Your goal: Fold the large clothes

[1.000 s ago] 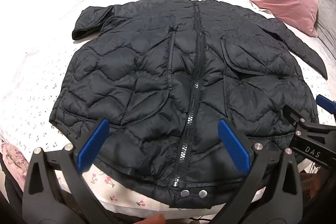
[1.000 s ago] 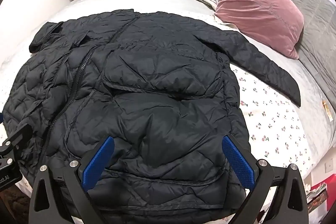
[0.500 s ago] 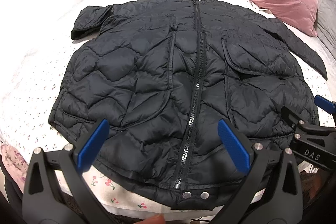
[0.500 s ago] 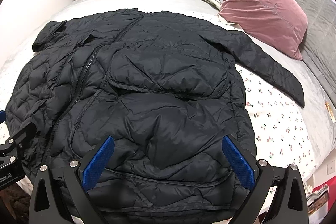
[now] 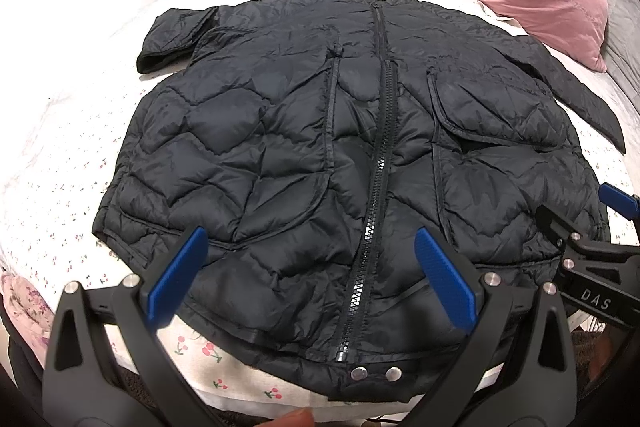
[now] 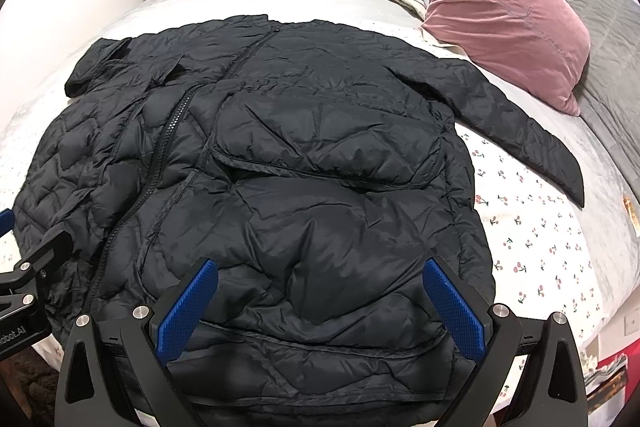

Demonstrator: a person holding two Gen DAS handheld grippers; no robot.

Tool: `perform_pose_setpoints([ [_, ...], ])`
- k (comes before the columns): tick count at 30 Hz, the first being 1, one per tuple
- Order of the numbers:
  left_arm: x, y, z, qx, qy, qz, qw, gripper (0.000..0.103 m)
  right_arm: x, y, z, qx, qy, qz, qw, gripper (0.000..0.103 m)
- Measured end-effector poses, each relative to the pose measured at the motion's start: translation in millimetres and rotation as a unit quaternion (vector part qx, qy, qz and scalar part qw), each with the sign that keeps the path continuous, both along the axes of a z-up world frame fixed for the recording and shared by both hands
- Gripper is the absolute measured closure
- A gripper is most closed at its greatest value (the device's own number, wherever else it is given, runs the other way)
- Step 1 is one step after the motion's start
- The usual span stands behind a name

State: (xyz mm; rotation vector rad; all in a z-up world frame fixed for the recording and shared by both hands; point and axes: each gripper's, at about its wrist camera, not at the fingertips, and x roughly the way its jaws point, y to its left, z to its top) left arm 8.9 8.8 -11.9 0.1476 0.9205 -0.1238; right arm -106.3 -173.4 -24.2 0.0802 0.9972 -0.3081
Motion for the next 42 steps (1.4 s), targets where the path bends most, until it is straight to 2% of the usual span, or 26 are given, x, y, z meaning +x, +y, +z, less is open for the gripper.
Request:
perform_pose_setpoints([
  [42, 3.0, 5.3, 1.2, 0.0, -0.002, 0.008, 1.0, 0.0, 2.7, -0.5, -2.1, -0.005, 0.002, 0.001, 1.0, 0.0],
])
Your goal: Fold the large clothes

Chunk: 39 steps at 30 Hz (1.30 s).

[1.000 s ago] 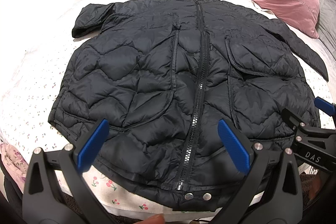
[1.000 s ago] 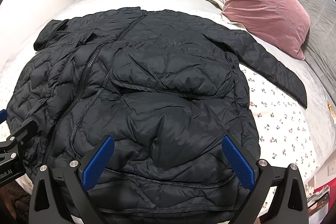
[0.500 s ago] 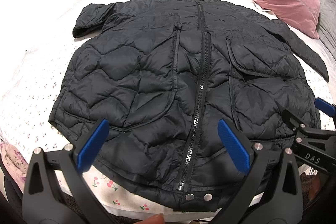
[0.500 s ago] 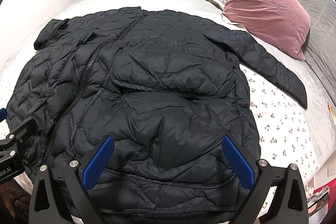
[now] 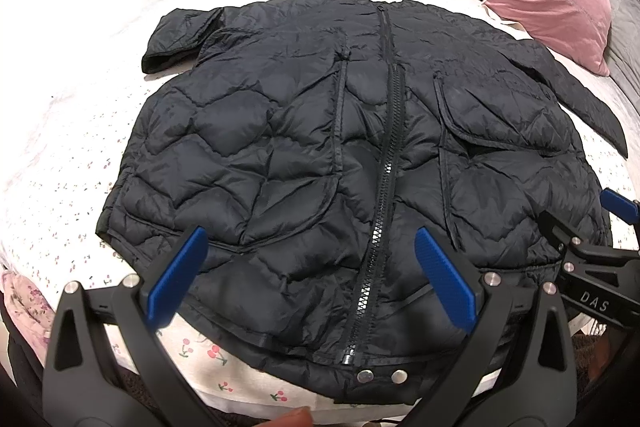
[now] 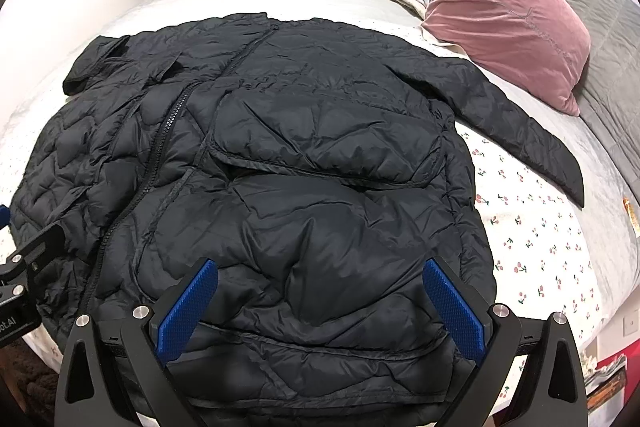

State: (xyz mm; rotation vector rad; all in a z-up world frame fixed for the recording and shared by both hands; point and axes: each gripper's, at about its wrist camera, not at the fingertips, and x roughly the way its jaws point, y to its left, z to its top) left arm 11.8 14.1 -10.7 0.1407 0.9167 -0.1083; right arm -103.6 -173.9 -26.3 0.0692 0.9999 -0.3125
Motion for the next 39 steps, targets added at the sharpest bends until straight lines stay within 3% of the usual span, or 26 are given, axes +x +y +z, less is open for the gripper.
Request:
perform_pose_setpoints([
  [7, 2, 5, 1, 0.006, -0.012, 0.007, 0.9999, 0.0, 0, -3, 0, -0.004, -0.003, -0.005, 1.0, 0.0],
  [12, 2, 4, 9, -0.012, -0.027, -0.083, 0.9961, 0.0, -2, -15, 7, 0.014, -0.026, 0.0, 1.0, 0.0],
  [14, 7, 10, 12, -0.017, -0.026, -0.098, 0.9947, 0.0, -3, -26, 11, 0.033, -0.045, 0.003, 0.998, 0.0],
  [21, 57, 76, 29, -0.041, -0.032, -0.062, 0.9967, 0.0, 10, -96, 12, 0.099, -0.028, -0.043, 0.994, 0.0],
  [26, 109, 141, 9, -0.069, -0.002, 0.004, 0.9976, 0.0, 9, -142, 3, 0.118, -0.004, -0.087, 0.989, 0.0],
  [30, 137, 182, -24, -0.082, 0.032, 0.046, 0.995, 0.006, 6, -167, -25, 0.199, 0.029, -0.12, 0.972, 0.0],
  [32, 146, 194, -40, -0.105, 0.058, 0.054, 0.9913, 0.014, 3, -173, -40, 0.249, 0.044, -0.126, 0.959, 0.002],
  [33, 148, 199, -48, -0.121, 0.072, 0.057, 0.9883, 0.018, 1, -174, -47, 0.277, 0.048, -0.129, 0.951, 0.005],
  [34, 150, 204, -56, -0.135, 0.09, 0.06, 0.9848, 0.025, -1, -175, -55, 0.327, 0.05, -0.128, 0.935, 0.005],
  [36, 150, 210, -62, -0.159, 0.104, 0.062, 0.9798, 0.031, -2, -174, -60, 0.366, 0.039, -0.121, 0.922, 0.006],
  [38, 143, 207, -59, -0.168, 0.113, 0.053, 0.9778, 0.074, -2, -172, -58, 0.358, 0.032, -0.116, 0.926, 0.034],
  [39, 138, 206, -57, -0.182, 0.12, 0.045, 0.9748, 0.08, -2, -171, -58, 0.359, 0.028, -0.113, 0.926, 0.068],
])
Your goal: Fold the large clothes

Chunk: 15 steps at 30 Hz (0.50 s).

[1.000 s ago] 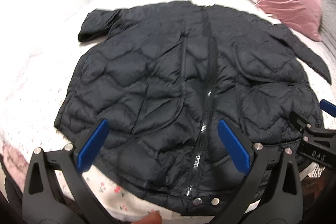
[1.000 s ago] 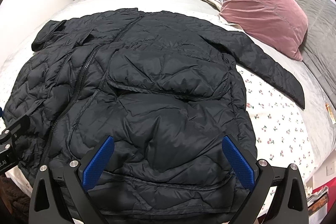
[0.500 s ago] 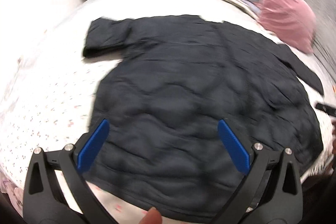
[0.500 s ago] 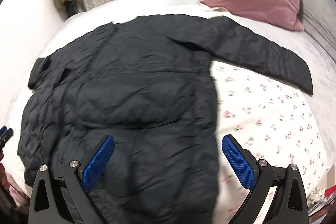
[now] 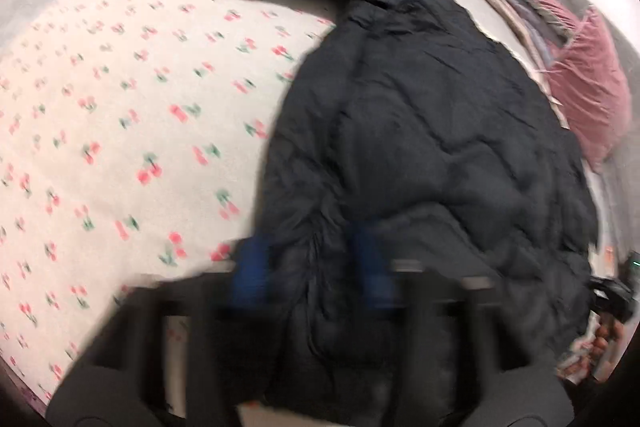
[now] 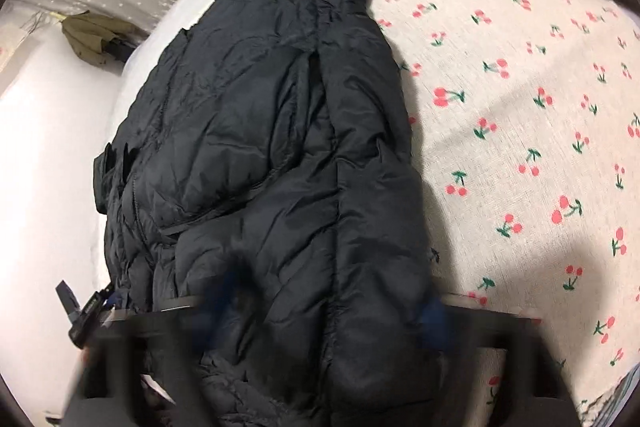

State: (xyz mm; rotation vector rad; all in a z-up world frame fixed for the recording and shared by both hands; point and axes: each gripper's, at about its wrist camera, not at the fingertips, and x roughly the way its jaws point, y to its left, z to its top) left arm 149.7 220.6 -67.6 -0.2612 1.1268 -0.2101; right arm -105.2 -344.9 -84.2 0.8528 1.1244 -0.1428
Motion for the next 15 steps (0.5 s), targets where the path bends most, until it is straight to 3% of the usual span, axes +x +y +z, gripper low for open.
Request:
perform_pose_setpoints([
  [1, -5, -1, 2, -0.006, 0.002, -0.003, 1.0, 0.087, 2, -1, -1, 0.011, -0.004, 0.003, 1.0, 0.085],
  [3, -19, -8, 11, 0.0, -0.003, -0.025, 0.9997, 0.092, 8, -5, 6, -0.015, -0.008, -0.003, 1.0, 0.092],
  [5, -33, -16, 20, 0.002, -0.006, -0.054, 0.9985, 0.093, 11, -11, 28, -0.099, -0.017, -0.016, 0.995, 0.093],
  [8, -53, -31, 16, 0.009, 0.015, -0.114, 0.9934, 0.093, 16, -26, 44, -0.169, -0.008, -0.04, 0.985, 0.093],
  [9, -59, -41, 8, 0.033, 0.028, -0.143, 0.9887, 0.092, 18, -30, 41, -0.183, 0.006, -0.042, 0.982, 0.091],
  [10, -65, -51, 0, 0.065, 0.035, -0.17, 0.9827, 0.084, 20, -34, 36, -0.196, 0.021, -0.048, 0.979, 0.086],
  [11, -73, -64, -8, 0.114, 0.028, -0.204, 0.972, 0.079, 20, -37, 27, -0.208, 0.042, -0.054, 0.976, 0.08],
  [12, -78, -71, -8, 0.141, 0.005, -0.219, 0.9654, 0.077, 21, -39, 16, -0.222, 0.069, -0.054, 0.971, 0.064],
  [13, -83, -78, -6, 0.176, -0.015, -0.226, 0.958, 0.066, 23, -39, 10, -0.231, 0.083, -0.052, 0.968, 0.05],
  [14, -85, -82, -4, 0.205, -0.026, -0.222, 0.953, 0.047, 22, -38, 10, -0.242, 0.086, -0.055, 0.965, 0.046],
  [15, -86, -84, 1, 0.232, -0.044, -0.211, 0.9485, 0.039, 21, -37, 15, -0.256, 0.091, -0.061, 0.961, 0.043],
])
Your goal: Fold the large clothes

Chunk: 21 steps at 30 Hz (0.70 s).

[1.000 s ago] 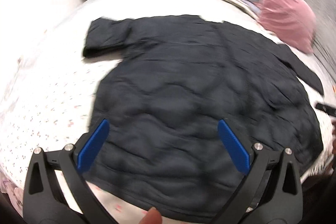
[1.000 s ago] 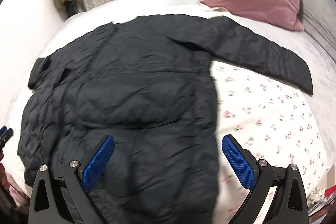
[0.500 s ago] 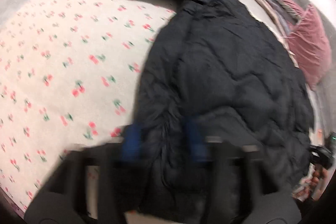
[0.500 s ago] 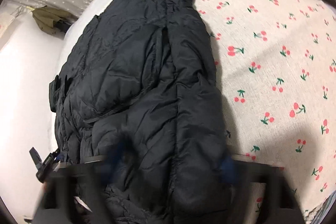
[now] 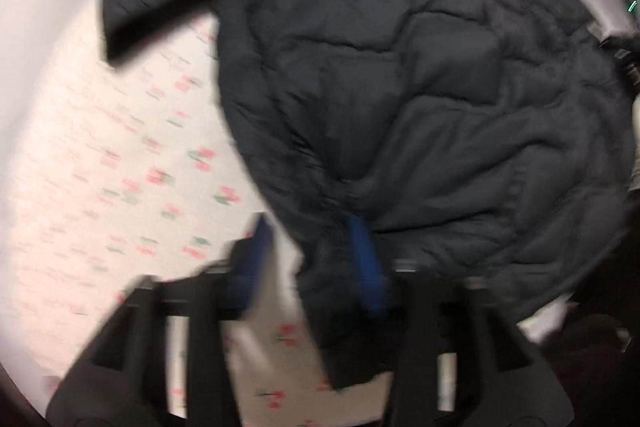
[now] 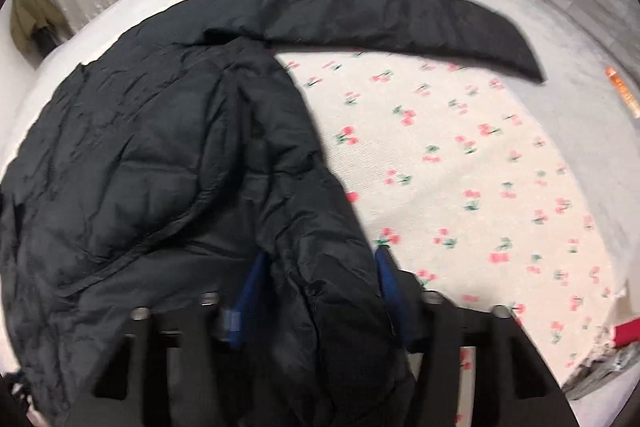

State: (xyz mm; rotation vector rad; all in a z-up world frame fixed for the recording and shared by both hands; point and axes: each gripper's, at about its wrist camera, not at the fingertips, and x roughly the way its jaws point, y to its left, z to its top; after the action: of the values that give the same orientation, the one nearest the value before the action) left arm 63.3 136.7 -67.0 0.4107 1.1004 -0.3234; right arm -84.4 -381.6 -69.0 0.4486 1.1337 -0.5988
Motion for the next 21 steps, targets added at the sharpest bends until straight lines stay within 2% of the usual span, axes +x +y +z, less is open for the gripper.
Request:
perform_pose_setpoints([
  [1, 0, 0, 6, 0.003, -0.024, 0.005, 0.9997, 0.031, -2, 2, 7, -0.013, 0.001, -0.005, 1.0, 0.042],
  [2, 1, 2, 13, -0.009, -0.037, 0.009, 0.9992, 0.031, -5, 4, 17, -0.031, -0.005, -0.013, 0.999, 0.041],
  [4, 9, 3, 24, -0.041, -0.047, 0.023, 0.9978, 0.03, -14, 10, 40, -0.067, -0.037, -0.026, 0.997, 0.03],
  [5, 15, 5, 31, -0.063, -0.053, 0.03, 0.9962, 0.029, -16, 13, 47, -0.073, -0.052, -0.026, 0.996, 0.028],
  [8, 41, 4, 51, -0.12, -0.078, 0.046, 0.9886, 0.028, -8, 32, 65, -0.058, -0.122, 0.003, 0.991, 0.024],
  [10, 62, -8, 53, -0.132, -0.089, 0.054, 0.9857, 0.028, 7, 50, 63, -0.018, -0.149, 0.049, 0.988, 0.023],
  [14, 109, -17, 54, -0.141, -0.077, 0.053, 0.9856, 0.028, 24, 76, 49, 0.05, -0.13, 0.115, 0.984, 0.023],
  [18, 151, -27, 31, -0.166, -0.049, 0.061, 0.9831, 0.029, 49, 100, 36, 0.067, -0.116, 0.145, 0.98, 0.023],
  [21, 163, -34, 19, -0.185, -0.042, 0.064, 0.9797, 0.047, 57, 113, 32, 0.063, -0.104, 0.155, 0.98, 0.023],
])
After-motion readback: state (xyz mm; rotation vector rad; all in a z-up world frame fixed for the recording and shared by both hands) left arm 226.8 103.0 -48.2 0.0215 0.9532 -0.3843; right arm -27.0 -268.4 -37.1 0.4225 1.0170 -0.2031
